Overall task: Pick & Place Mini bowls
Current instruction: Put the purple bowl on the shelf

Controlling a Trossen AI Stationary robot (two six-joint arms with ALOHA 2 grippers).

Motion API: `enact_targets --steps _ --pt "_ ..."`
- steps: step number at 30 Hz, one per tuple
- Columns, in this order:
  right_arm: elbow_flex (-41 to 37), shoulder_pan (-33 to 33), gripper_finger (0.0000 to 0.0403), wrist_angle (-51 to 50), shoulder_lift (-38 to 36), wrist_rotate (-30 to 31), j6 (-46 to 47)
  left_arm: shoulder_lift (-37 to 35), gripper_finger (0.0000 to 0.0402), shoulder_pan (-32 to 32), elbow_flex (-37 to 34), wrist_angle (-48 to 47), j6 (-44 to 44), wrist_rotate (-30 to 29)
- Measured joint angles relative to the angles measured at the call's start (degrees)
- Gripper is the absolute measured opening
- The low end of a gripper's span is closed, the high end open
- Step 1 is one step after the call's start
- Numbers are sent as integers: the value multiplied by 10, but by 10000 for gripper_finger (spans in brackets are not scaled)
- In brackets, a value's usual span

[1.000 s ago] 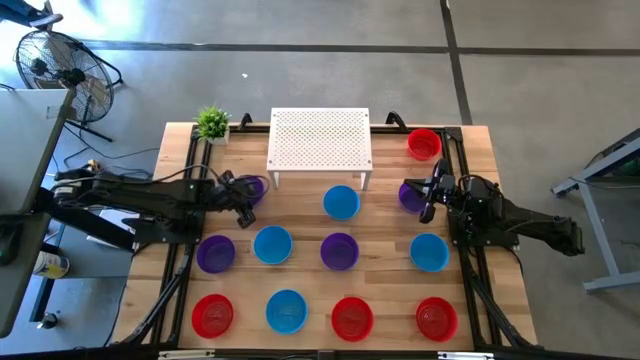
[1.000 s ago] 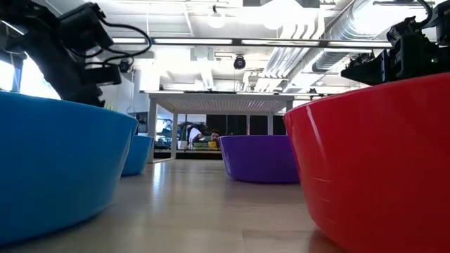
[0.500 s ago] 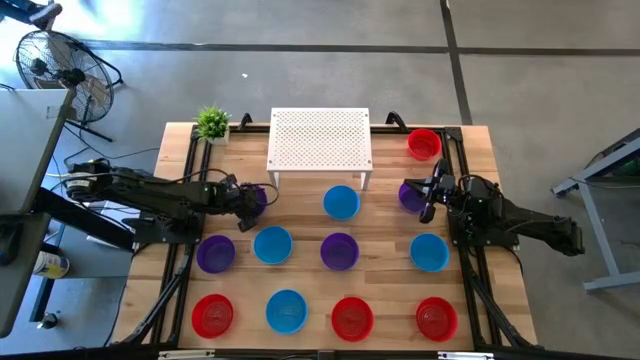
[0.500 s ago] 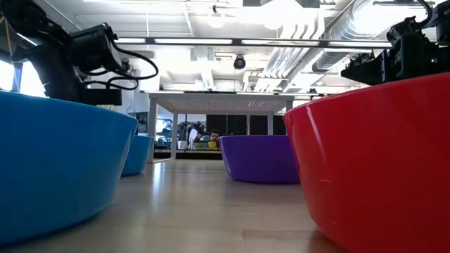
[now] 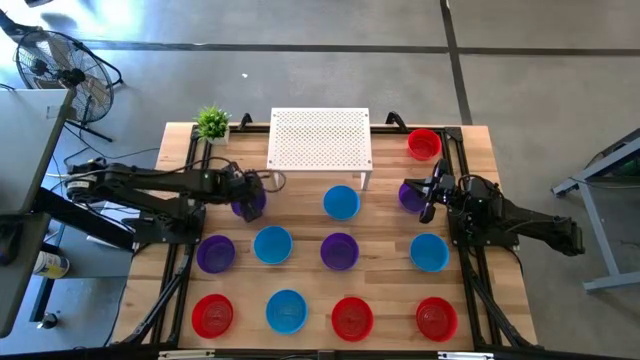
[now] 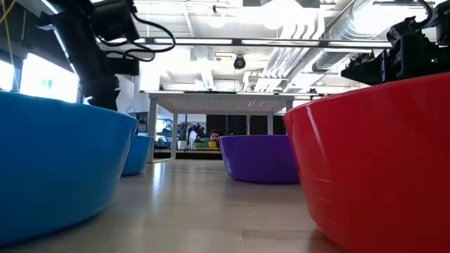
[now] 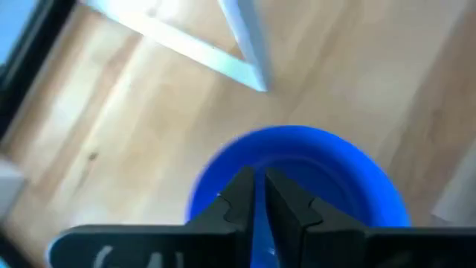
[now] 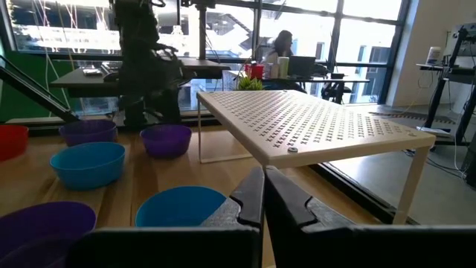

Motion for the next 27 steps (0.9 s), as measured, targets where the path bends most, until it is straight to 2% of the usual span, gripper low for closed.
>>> enact_targets --steps 2,7,11,15,27 --pt "0 0 0 0 0 0 0 0 52 35 6 -8 12 15" --pt "0 0 0 0 0 0 0 0 108 137 7 -20 65 97" --pt "0 0 0 0 0 0 0 2 138 195 7 -4 118 151" --pt "0 0 0 0 0 0 0 15 144 227 7 4 156 210" --pt "0 0 0 0 0 0 0 90 130 231 6 0 228 224"
